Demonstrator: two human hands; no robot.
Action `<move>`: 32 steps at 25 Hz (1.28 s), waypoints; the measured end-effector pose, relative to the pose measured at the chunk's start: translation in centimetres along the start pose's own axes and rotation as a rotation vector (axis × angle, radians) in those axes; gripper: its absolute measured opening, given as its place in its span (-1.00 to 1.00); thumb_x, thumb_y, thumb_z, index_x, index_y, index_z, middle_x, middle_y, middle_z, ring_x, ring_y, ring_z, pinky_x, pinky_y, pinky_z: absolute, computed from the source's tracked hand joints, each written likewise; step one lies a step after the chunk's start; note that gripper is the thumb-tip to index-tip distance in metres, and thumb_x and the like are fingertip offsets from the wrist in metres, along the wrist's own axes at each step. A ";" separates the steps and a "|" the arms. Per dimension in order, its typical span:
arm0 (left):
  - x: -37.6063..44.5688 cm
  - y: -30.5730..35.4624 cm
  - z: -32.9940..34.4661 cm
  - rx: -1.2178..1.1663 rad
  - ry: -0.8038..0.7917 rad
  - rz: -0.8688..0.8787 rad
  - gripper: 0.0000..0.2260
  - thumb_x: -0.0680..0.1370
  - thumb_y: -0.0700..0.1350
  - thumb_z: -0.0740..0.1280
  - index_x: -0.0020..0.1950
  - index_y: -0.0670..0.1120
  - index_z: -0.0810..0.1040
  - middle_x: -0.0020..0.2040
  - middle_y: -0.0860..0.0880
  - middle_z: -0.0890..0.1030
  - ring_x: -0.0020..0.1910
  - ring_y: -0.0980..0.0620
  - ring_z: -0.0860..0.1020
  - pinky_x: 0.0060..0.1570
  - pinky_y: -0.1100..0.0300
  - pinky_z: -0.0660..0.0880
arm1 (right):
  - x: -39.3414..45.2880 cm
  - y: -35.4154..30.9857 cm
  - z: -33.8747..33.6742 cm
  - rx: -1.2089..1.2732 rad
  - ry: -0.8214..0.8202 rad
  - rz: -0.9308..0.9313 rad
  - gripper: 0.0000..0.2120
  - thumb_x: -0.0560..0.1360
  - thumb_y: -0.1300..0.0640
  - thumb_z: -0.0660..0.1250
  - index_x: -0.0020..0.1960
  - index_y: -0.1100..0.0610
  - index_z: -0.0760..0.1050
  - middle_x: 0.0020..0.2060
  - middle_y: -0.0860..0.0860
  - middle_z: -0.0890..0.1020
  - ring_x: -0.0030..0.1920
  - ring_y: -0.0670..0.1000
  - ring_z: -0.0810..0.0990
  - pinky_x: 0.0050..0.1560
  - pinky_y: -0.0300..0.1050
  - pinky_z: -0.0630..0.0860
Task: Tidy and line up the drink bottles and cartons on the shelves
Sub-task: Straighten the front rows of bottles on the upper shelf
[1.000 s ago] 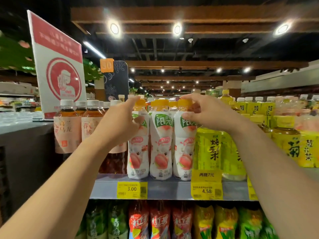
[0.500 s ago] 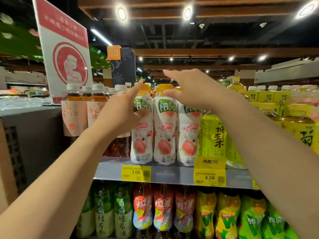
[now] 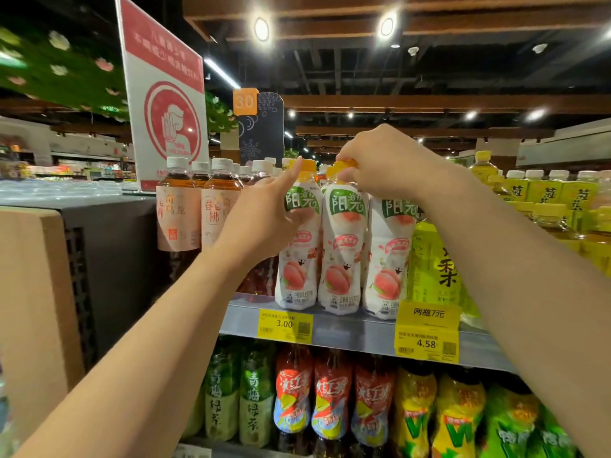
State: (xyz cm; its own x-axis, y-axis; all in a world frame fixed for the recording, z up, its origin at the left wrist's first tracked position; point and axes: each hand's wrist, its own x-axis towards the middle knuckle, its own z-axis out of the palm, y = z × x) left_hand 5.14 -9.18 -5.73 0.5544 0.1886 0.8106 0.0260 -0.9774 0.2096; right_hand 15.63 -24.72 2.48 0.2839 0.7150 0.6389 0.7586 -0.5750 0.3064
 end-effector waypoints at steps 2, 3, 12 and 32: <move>-0.3 0.1 0.3 -0.028 0.002 -0.019 -0.31 0.56 0.04 0.36 0.59 0.12 0.06 0.46 -0.04 0.42 0.00 0.14 0.47 0.02 0.22 0.41 | 0.0 0.0 0.0 -0.021 -0.009 0.005 -0.70 0.58 -0.06 0.28 0.16 0.11 0.59 0.02 0.06 0.65 0.03 0.09 0.60 -0.04 -0.06 0.45; -0.5 0.1 0.4 -0.047 0.000 -0.030 -0.32 0.57 0.02 0.36 0.59 0.11 0.06 0.47 -0.02 0.41 -0.03 0.15 0.47 -0.01 0.27 0.39 | -0.1 -0.1 0.0 -0.031 -0.008 0.006 -0.70 0.58 -0.07 0.27 0.16 0.10 0.59 0.02 0.06 0.65 0.03 0.10 0.60 -0.05 -0.06 0.45; -8.7 -0.6 0.7 -0.306 0.061 -0.071 -0.47 0.53 -0.04 0.41 0.48 0.08 0.36 0.31 0.08 0.53 -0.18 0.06 0.61 -0.12 0.13 0.61 | -8.2 -3.9 2.7 0.158 0.343 0.007 -0.60 0.59 -0.01 0.24 0.40 0.08 0.44 0.35 0.07 0.51 0.38 0.15 0.42 0.40 0.21 0.29; -20.9 -6.5 9.4 0.024 -0.197 -0.547 -0.44 0.52 0.17 0.36 0.40 -0.13 0.39 0.21 -0.09 0.55 0.03 -0.07 0.59 0.03 0.02 0.54 | -24.2 -7.7 16.1 0.509 -0.387 0.627 -0.56 0.54 -0.13 0.29 0.31 0.06 0.31 -0.01 0.07 0.50 0.08 0.16 0.53 -0.07 -0.01 0.45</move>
State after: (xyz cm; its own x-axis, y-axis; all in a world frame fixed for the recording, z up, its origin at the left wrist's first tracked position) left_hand 1.17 -7.61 -29.15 0.5997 0.6475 0.4701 0.3695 -0.7452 0.5551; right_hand 12.41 -31.22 -26.71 0.8418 0.4659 0.2726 0.5398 -0.7250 -0.4279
